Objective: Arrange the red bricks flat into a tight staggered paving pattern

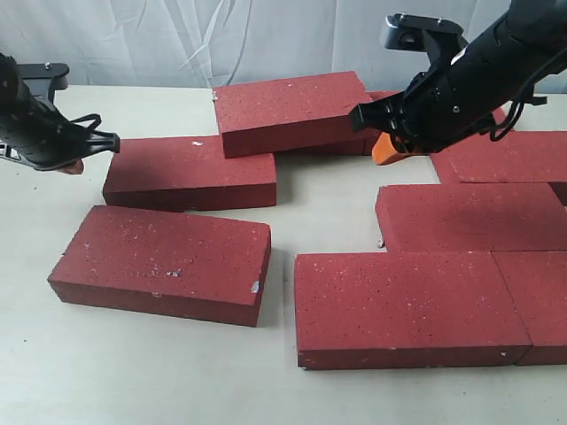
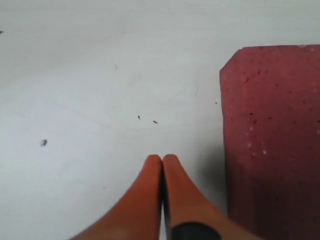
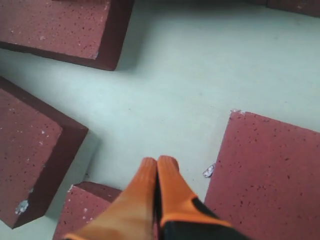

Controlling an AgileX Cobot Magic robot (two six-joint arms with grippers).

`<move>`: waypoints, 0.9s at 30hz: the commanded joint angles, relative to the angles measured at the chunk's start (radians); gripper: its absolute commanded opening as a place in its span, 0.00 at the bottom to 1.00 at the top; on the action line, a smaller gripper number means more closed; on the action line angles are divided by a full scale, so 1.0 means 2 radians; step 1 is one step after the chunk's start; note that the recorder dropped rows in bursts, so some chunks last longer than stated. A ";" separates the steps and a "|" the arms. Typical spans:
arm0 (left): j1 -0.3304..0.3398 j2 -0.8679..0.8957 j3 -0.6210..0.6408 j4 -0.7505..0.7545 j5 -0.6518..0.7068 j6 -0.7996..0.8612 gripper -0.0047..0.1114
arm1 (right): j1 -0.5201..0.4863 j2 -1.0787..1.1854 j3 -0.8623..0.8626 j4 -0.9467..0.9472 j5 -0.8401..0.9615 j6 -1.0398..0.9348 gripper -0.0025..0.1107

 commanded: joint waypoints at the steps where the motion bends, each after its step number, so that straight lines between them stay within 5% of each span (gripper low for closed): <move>1: 0.002 0.035 -0.029 0.004 0.015 0.001 0.04 | -0.003 -0.004 -0.003 0.004 -0.001 0.001 0.01; 9: 0.002 0.076 -0.055 -0.025 0.010 0.003 0.04 | -0.003 -0.004 -0.003 0.013 -0.003 0.001 0.01; 18: 0.002 0.105 -0.068 -0.214 0.009 0.185 0.04 | -0.003 -0.004 -0.003 0.016 -0.006 0.001 0.01; 27: 0.002 0.108 -0.073 -0.322 0.026 0.281 0.04 | -0.003 -0.004 -0.003 0.017 -0.006 0.001 0.01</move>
